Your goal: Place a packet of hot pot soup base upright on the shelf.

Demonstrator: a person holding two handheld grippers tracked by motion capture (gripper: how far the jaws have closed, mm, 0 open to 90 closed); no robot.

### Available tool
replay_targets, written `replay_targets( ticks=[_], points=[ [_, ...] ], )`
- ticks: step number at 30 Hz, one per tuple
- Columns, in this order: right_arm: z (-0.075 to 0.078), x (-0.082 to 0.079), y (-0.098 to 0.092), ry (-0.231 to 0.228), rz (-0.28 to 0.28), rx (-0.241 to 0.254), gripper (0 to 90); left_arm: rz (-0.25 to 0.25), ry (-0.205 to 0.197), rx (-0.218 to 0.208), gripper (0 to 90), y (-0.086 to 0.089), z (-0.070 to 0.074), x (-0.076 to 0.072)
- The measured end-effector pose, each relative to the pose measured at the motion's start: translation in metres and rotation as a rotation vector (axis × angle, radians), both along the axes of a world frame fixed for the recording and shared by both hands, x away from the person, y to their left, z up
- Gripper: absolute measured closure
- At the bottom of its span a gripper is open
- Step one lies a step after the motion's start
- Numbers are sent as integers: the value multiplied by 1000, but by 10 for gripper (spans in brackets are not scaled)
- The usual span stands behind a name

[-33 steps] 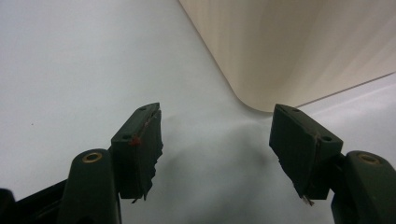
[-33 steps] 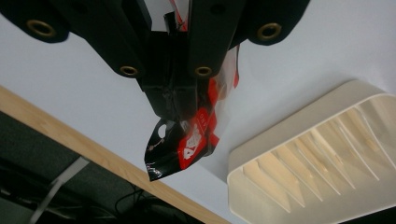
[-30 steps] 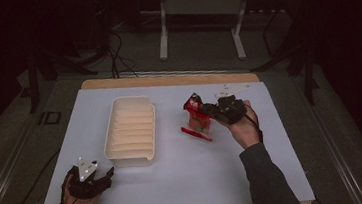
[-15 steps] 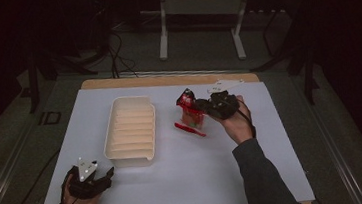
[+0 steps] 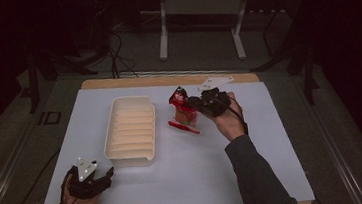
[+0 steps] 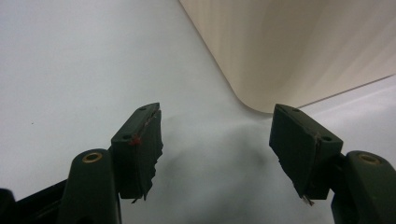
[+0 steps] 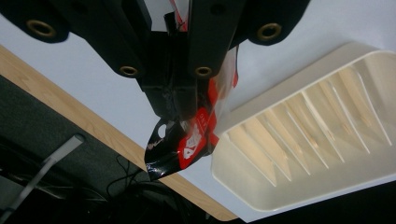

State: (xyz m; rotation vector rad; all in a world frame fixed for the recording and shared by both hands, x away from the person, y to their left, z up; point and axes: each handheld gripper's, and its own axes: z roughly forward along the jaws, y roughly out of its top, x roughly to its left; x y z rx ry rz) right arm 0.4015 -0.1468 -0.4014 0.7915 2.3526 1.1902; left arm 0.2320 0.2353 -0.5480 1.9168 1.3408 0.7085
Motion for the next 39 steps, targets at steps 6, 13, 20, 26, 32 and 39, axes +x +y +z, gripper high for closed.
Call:
replay_targets(
  ticks=[6, 13, 20, 26, 32, 39],
  points=[
    [3, 2, 10, -13, 20, -2, 888, -1, 1, 3, 344, 0, 0, 0],
    [5, 4, 19, -32, 52, 12, 888, 1, 0, -4, 344, 1, 0, 0],
    [6, 6, 29, -34, 61, 13, 888, 2, 1, -3, 344, 1, 0, 0],
    [9, 8, 37, -40, 69, 14, 888, 2, -1, -5, 344, 0, 0, 0],
    [11, 10, 41, -47, 82, 19, 888, 1, -1, -3, 344, 1, 0, 0],
    [9, 18, 44, -41, 71, 21, 888, 0, -2, -4, 344, 1, 0, 0]
  ],
)
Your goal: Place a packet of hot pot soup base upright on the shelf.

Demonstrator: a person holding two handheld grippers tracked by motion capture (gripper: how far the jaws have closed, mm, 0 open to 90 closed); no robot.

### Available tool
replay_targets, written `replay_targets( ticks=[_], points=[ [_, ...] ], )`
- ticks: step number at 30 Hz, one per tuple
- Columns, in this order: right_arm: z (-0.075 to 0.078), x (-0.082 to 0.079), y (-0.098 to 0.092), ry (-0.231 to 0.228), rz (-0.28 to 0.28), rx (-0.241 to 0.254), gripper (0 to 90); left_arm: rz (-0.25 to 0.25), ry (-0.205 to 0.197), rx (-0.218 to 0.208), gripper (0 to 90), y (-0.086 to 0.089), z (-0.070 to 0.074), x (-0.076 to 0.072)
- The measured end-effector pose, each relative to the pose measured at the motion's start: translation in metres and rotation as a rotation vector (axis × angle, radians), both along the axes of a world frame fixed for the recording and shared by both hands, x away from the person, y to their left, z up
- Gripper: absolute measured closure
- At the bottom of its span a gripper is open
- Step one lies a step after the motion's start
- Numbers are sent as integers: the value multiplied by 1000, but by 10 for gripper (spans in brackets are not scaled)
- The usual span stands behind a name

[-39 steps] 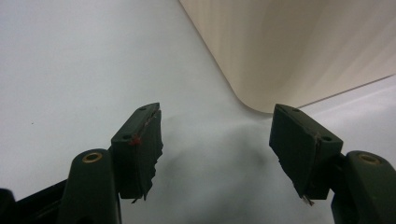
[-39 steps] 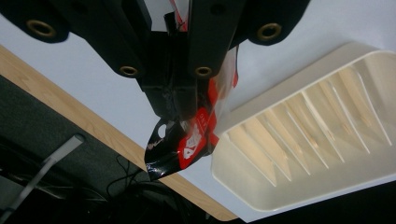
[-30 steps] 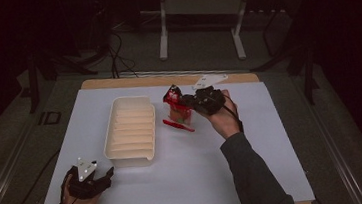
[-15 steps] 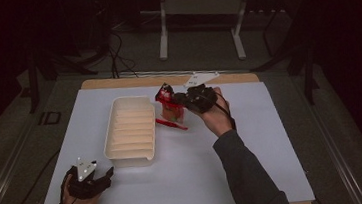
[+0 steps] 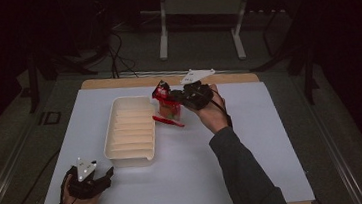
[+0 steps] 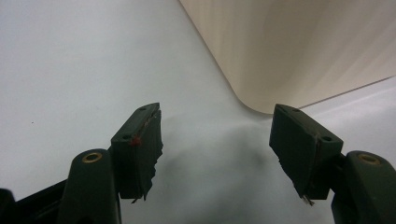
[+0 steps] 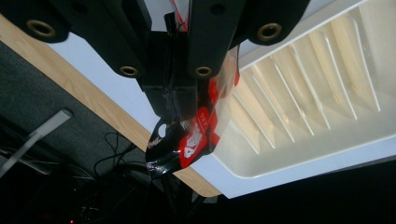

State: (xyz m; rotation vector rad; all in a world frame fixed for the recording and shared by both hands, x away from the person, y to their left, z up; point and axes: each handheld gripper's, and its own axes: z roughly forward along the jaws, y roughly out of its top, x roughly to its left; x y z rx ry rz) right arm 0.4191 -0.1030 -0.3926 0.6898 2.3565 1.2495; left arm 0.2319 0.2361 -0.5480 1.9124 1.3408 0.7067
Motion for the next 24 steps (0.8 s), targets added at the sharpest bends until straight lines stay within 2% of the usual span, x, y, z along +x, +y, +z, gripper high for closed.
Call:
replay_targets(
  ticks=[10, 24],
  points=[
    [2, 5, 12, -14, 26, 6, 888, -1, 0, -3, 343, 1, 0, 0],
    [-3, 14, 34, -3, 59, 6, 888, 3, -1, -8, 343, 1, 0, 0]
  ],
)
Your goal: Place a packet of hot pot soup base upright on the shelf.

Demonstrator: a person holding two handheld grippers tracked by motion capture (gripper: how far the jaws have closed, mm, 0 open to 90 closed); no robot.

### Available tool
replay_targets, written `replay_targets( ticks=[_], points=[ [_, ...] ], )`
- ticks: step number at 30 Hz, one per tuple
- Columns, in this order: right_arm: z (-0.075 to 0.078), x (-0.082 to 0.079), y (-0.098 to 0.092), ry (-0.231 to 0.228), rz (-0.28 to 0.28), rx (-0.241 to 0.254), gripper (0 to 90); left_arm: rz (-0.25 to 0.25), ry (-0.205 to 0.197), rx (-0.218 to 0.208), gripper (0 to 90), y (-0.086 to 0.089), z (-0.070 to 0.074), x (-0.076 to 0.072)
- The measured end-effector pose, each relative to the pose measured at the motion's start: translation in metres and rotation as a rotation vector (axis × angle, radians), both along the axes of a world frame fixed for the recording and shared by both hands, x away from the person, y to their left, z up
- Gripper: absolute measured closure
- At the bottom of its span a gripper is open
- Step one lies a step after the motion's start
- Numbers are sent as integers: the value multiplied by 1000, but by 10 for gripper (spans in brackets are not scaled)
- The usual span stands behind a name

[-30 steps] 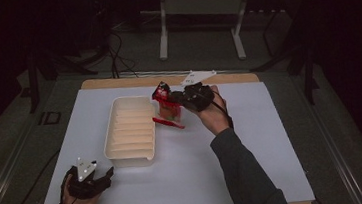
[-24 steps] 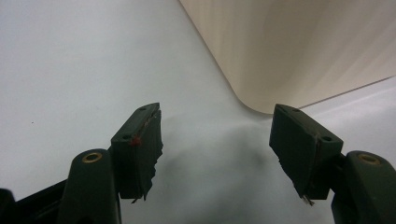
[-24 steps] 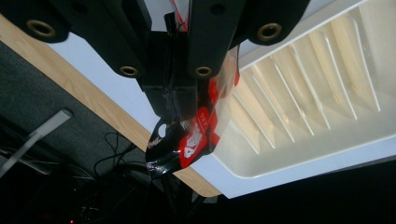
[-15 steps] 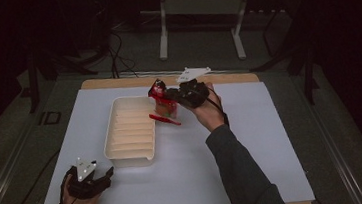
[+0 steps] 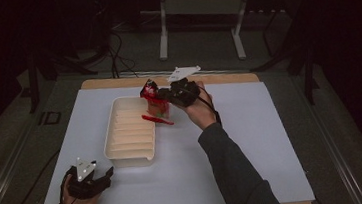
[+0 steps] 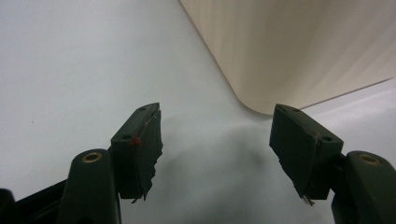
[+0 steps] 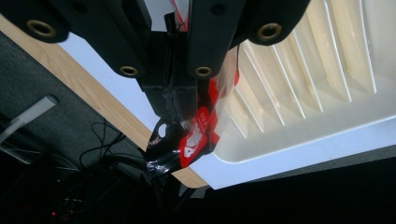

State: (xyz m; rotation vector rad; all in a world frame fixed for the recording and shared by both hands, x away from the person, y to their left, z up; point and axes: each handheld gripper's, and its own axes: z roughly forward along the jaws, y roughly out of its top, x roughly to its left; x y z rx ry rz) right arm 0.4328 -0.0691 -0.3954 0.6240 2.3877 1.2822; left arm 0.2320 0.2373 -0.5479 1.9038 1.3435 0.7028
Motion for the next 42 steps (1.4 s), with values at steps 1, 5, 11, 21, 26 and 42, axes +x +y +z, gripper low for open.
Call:
replay_targets(
  ticks=[1, 5, 11, 21, 26, 42],
  points=[
    [-1, 0, 2, 3, 2, 0, 888, 1, 2, -3, 343, 0, 0, 0],
    [-2, 2, 11, 7, 12, 0, 888, 1, 2, -4, 343, 0, 0, 0],
    [-2, 2, 22, 11, 27, 9, 888, 0, 1, -4, 343, 0, 0, 0],
    [-6, -1, 41, 23, 59, 5, 888, 0, 2, -7, 343, 0, 0, 0],
    [-7, -4, 52, 36, 83, 17, 887, 1, 2, -7, 343, 0, 0, 0],
    [-12, -14, 84, 41, 132, 11, 887, 1, 2, -8, 343, 1, 0, 0]
  ],
)
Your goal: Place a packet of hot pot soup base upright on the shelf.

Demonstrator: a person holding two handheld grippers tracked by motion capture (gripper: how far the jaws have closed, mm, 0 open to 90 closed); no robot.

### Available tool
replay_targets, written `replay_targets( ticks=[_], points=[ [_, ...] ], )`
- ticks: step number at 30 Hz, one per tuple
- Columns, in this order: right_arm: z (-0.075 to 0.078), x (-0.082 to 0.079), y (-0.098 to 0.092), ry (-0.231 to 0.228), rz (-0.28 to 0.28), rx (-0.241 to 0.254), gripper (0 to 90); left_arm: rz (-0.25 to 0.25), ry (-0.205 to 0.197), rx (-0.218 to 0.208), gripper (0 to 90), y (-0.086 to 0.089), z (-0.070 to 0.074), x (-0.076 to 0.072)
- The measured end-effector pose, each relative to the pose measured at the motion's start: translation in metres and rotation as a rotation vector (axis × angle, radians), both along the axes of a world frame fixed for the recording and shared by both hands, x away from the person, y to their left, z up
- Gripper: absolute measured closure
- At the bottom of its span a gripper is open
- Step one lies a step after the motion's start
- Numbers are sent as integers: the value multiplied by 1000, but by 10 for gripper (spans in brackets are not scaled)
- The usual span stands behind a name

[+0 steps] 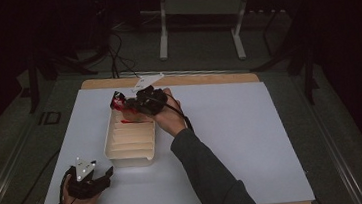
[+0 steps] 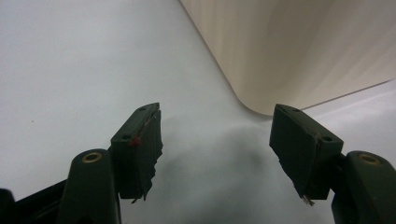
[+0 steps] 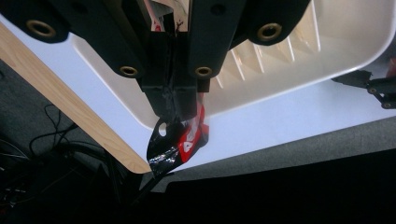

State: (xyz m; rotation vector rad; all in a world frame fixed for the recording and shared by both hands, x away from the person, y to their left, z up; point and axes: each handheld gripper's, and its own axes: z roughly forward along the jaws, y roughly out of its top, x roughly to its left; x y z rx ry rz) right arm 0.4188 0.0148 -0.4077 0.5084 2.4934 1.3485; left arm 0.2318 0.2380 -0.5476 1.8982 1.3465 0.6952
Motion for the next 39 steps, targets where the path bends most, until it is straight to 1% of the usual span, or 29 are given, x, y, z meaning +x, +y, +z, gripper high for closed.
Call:
replay_targets(
  ticks=[3, 7, 15, 20, 26, 28, 30, 34, 36, 39],
  points=[
    [-3, -1, 3, 13, 1, 6, 887, -1, -1, 1, 343, 0, 0, 0],
    [-8, -3, 4, 19, 7, 8, 887, 0, -3, 0, 343, 0, 0, 0],
    [-9, -4, 2, 31, 6, 23, 886, 1, -4, 3, 343, -1, 0, 0],
    [-14, -3, -1, 40, -13, 28, 885, -1, -7, 5, 343, -1, 0, -1],
    [-24, 2, -3, 64, -50, 11, 882, 0, -7, 3, 343, -1, 0, -1],
    [-28, 4, -4, 82, -62, 0, 882, 0, -7, 5, 343, 0, 0, -1],
    [-31, 5, -4, 89, -62, -17, 883, 2, -5, 3, 343, -1, 0, 0],
    [-33, 8, -6, 104, -77, -39, 883, 4, -4, 2, 343, -1, 0, 0],
    [-34, 9, -7, 112, -82, -35, 880, 4, -4, 3, 344, -1, 0, 0],
    [-33, 9, -6, 113, -87, -38, 872, 5, -1, 7, 343, -1, 0, 0]
  ],
)
